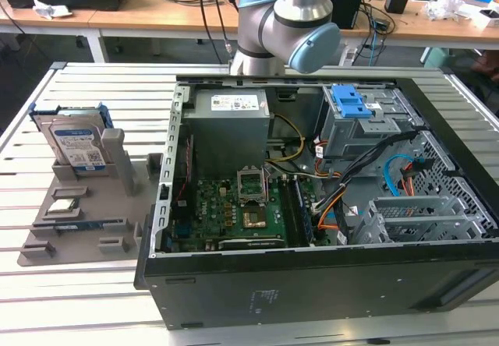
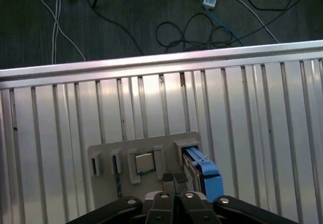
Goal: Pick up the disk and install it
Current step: 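Pick up the disk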
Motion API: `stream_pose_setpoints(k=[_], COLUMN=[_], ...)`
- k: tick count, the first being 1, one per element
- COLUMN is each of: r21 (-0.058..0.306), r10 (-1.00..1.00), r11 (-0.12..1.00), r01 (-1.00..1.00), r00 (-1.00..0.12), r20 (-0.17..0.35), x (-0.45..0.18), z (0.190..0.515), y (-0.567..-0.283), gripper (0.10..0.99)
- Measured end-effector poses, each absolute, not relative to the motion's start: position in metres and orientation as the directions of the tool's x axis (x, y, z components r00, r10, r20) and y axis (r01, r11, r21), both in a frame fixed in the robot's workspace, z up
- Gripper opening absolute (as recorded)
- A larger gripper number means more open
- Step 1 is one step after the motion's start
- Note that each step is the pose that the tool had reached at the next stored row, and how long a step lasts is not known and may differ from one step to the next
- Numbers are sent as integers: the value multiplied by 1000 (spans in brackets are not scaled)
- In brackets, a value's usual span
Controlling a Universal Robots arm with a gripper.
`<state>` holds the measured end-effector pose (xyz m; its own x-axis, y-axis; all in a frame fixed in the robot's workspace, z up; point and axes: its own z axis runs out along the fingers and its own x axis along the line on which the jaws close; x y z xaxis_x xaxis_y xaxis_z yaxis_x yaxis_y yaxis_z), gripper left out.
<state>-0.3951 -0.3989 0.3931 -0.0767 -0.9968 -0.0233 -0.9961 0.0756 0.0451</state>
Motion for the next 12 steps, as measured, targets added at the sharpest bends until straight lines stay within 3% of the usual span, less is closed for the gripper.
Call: stream_pose_setpoints(k=[10, 11, 12], r21=[45, 45, 45], r10=[-999, -999, -999], r11=[26, 25, 25], r01=[-999, -999, -999], r00=[-27, -26, -26], r20=[-23, -23, -23], x=[-395, -395, -395], z=[393, 393, 393], y=[-399, -399, -399], gripper=[114, 169, 294])
